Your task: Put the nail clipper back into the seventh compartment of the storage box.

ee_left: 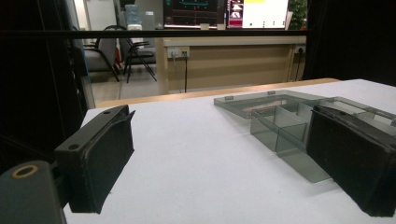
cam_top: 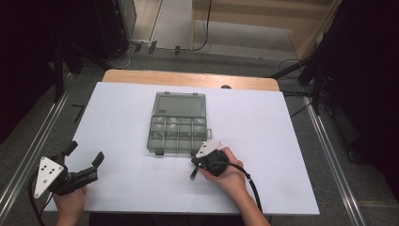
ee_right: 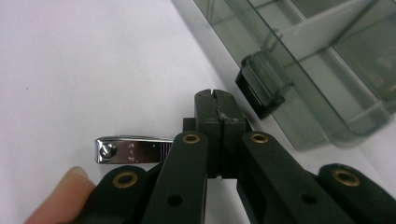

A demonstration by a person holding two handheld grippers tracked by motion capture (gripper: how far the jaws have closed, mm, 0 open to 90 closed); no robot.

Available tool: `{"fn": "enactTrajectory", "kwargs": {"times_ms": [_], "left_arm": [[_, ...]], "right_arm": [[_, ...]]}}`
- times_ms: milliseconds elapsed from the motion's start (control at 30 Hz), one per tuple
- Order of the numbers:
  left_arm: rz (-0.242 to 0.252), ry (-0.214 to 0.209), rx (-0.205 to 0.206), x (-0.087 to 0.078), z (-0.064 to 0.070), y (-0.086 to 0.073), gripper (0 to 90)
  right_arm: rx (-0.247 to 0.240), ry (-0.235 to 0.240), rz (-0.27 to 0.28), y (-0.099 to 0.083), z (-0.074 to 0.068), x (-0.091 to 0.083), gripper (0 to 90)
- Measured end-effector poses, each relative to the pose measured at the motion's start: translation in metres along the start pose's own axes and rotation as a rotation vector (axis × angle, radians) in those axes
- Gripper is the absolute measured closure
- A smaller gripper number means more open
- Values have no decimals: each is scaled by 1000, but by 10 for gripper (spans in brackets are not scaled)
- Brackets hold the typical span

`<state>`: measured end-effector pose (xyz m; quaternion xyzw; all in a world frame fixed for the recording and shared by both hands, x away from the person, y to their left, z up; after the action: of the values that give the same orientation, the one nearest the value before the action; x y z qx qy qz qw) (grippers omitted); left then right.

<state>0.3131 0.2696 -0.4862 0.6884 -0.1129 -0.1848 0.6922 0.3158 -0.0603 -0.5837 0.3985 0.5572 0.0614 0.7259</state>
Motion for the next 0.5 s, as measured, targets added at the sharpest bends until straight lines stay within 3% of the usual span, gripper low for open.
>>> {"fn": "enactTrajectory", "kwargs": {"times_ms": [333,500], "left_arm": [[0,1,1,0,0,0,72],[-2,3,3,0,0,0,72]], "right_arm": [[25,-15,-4,-15,-1,-13,900],[33,-35,32,-16,-1,-16,900]]}}
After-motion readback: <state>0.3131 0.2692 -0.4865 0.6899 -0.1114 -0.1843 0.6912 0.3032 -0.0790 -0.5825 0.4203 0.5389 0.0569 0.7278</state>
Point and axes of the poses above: each handheld gripper's, and its own axes: x roughly forward along the jaws, y roughly out of its top, z roughly to its right, the point moved 10 cm from there along x, roughly forward along the jaws, and after that the axes turned 3 degrees about -x, right-handed, at the moved point
